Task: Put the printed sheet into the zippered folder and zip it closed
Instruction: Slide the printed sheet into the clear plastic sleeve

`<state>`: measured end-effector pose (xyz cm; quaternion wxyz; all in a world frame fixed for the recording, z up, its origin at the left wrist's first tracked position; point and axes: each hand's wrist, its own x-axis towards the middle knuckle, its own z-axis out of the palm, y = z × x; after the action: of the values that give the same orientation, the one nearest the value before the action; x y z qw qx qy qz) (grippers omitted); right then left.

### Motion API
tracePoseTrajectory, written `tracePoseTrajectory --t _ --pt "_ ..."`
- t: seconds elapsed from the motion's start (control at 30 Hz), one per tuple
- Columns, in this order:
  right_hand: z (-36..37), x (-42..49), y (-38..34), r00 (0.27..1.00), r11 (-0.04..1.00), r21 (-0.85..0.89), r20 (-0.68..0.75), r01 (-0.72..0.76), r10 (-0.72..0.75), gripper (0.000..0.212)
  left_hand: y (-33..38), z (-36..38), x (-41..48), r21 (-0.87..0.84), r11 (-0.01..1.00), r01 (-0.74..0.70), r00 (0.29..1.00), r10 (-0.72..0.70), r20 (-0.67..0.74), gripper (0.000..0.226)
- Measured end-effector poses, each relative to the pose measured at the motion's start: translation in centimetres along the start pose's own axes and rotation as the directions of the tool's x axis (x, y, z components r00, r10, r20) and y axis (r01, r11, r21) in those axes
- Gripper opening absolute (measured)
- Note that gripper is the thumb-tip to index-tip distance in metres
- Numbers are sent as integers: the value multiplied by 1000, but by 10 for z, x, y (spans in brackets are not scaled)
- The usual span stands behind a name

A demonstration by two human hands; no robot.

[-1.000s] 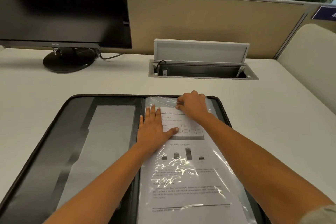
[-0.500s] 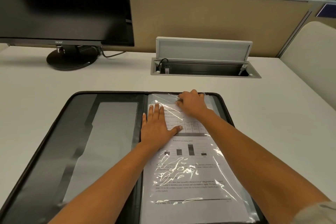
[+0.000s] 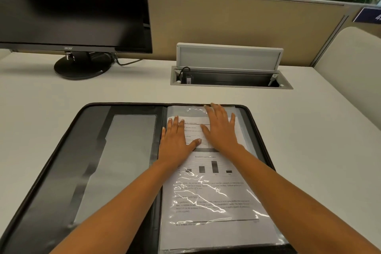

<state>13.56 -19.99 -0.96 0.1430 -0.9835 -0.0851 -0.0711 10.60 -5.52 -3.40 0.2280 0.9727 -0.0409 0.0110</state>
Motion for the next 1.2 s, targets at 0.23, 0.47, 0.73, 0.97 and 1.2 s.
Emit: tracePoseTrajectory --t 0.23,0.47,0.73,0.97,1.2 --pt "-3 -64 25 994 995 55 68 -87 84 46 -22 -11 -38 89 995 -46 998 49 -30 76" --pt "-16 -120 45 989 986 86 59 -142 138 53 -55 -43 -93 177 984 -5 1000 1 24 83" --pt "-23 -175 50 969 975 37 120 -220 214 69 -84 -55 -162 282 939 195 981 -194 -31 77" --pt "-20 -183 47 966 973 -19 122 -229 230 75 -91 -57 -183 214 958 192 980 -176 -89 89" --pt "-17 -162 49 967 975 -29 123 -222 224 64 -99 -53 -162 186 969 165 982 -143 -126 68"
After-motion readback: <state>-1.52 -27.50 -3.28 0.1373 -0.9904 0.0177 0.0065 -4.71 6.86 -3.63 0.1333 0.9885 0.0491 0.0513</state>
